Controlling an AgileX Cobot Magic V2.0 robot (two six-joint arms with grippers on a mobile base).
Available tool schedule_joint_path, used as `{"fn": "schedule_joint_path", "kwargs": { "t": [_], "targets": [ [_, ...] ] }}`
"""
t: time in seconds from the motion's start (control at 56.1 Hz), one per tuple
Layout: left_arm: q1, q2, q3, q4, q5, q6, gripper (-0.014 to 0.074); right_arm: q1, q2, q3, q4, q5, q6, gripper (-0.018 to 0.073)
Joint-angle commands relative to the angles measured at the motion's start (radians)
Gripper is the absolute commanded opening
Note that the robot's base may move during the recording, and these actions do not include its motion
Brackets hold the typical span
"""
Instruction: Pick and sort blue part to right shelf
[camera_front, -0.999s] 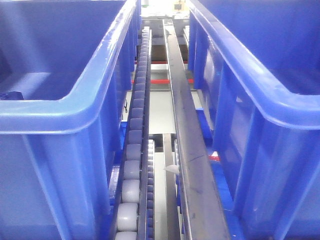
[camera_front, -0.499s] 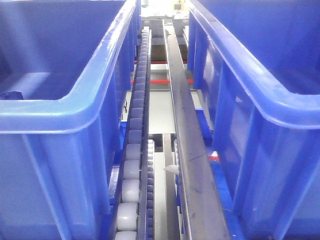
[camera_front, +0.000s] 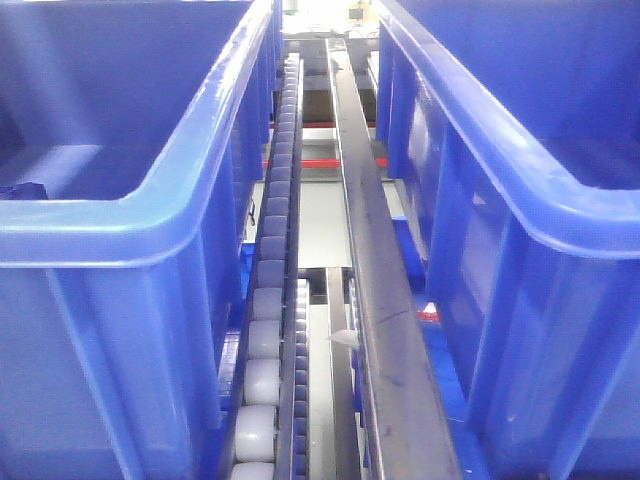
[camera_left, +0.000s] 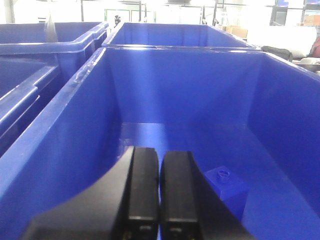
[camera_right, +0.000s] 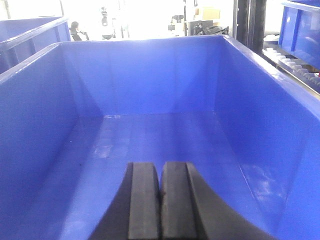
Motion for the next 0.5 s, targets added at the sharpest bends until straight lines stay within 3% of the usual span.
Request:
{"fn": "schedule_joint_path", "kwargs": {
  "t": [0.0,0.482],
  "targets": [
    [-0.008,-0.025,0.032,-0.02,-0.024,-0.016,0.0124,-0.005,-0.014,-0.005,-0.005,-0.085,0.003,0.0043],
    [-0.008,-0.025,0.032,-0.02,-0.024,-0.016,0.0124,-0.005,-0.014,-0.005,-0.005,-0.083,0.003,0.0043]
  ]
}}
